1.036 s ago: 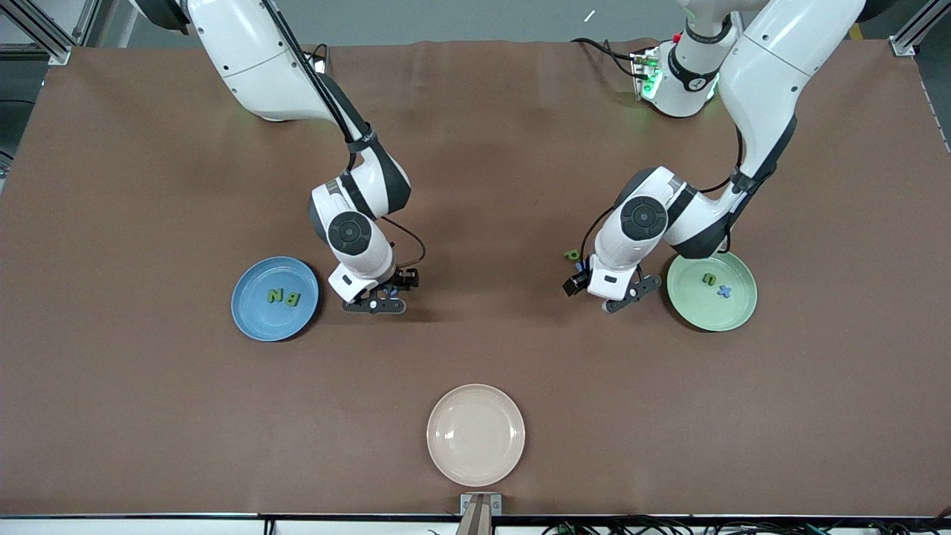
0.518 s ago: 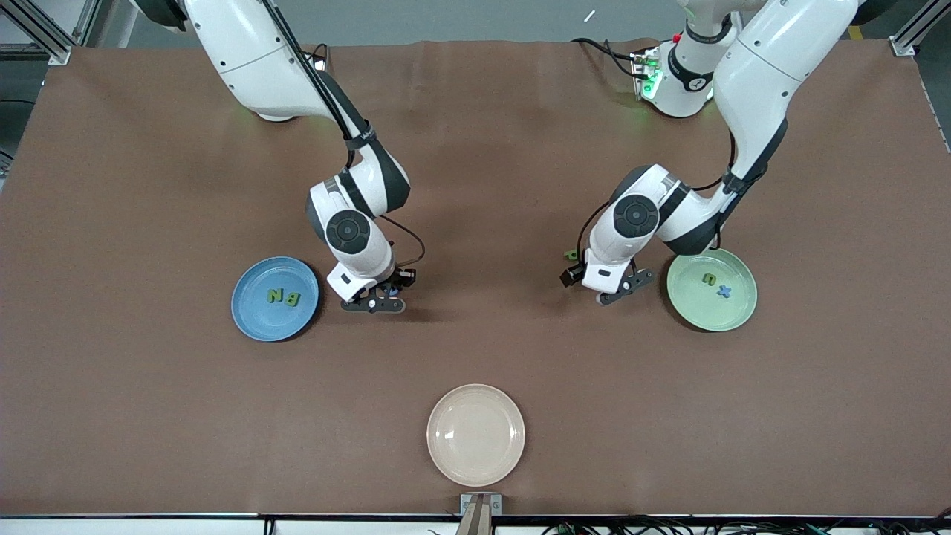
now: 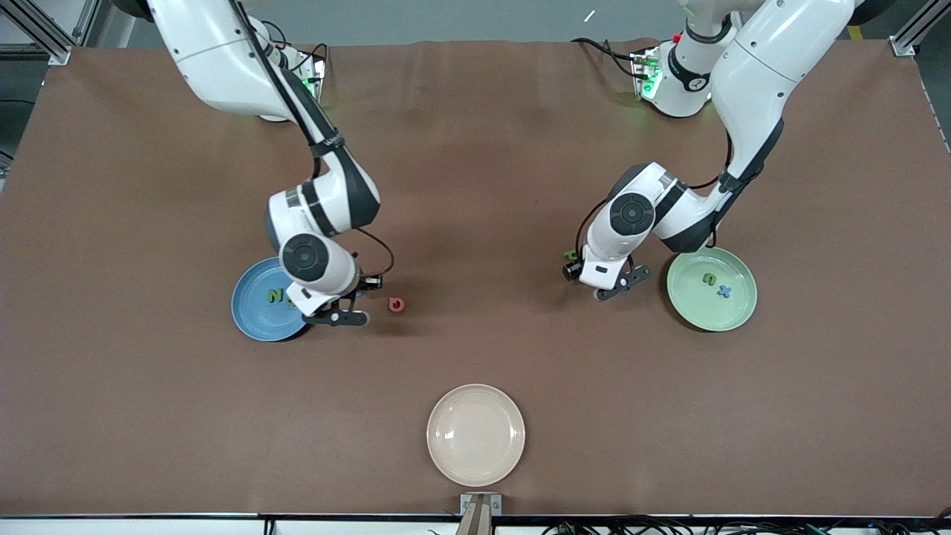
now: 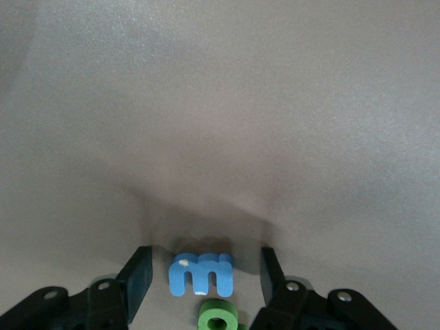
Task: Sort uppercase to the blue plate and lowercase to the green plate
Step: 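Place the C in the blue plate while the left gripper places m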
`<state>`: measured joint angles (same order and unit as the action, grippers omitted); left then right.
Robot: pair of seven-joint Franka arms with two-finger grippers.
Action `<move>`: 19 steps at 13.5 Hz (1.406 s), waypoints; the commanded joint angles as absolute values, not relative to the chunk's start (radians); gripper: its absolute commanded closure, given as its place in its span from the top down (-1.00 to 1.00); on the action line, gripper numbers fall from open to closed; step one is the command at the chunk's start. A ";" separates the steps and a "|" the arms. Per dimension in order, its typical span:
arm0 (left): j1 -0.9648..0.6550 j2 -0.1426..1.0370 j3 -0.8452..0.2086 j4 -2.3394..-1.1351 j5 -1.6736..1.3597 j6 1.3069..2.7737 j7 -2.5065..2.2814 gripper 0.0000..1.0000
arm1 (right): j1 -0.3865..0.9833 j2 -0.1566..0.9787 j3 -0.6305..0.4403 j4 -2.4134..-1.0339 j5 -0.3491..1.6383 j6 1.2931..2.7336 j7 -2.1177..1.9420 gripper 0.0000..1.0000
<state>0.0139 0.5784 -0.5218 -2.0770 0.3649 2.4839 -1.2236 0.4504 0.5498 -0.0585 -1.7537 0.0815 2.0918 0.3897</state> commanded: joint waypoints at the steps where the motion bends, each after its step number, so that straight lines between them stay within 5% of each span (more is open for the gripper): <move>1: 0.005 0.574 -0.523 -2.088 0.377 2.500 -1.247 0.43 | 0.352 0.511 -0.044 -1.736 0.089 2.026 0.249 -0.99; 8: 0.005 0.574 -0.523 -2.094 0.377 2.500 -1.249 0.28 | 0.115 0.508 -0.046 -1.847 0.087 2.115 -0.149 -0.99; 16: 0.006 0.572 -0.523 -2.094 0.377 2.500 -1.249 -0.58 | 0.052 0.512 -0.044 -1.953 0.089 2.181 -0.209 -0.96; 19: 0.015 0.554 -0.525 -2.091 0.377 2.493 -1.241 -0.69 | 0.052 0.511 -0.044 -1.960 0.092 2.181 -0.209 -0.86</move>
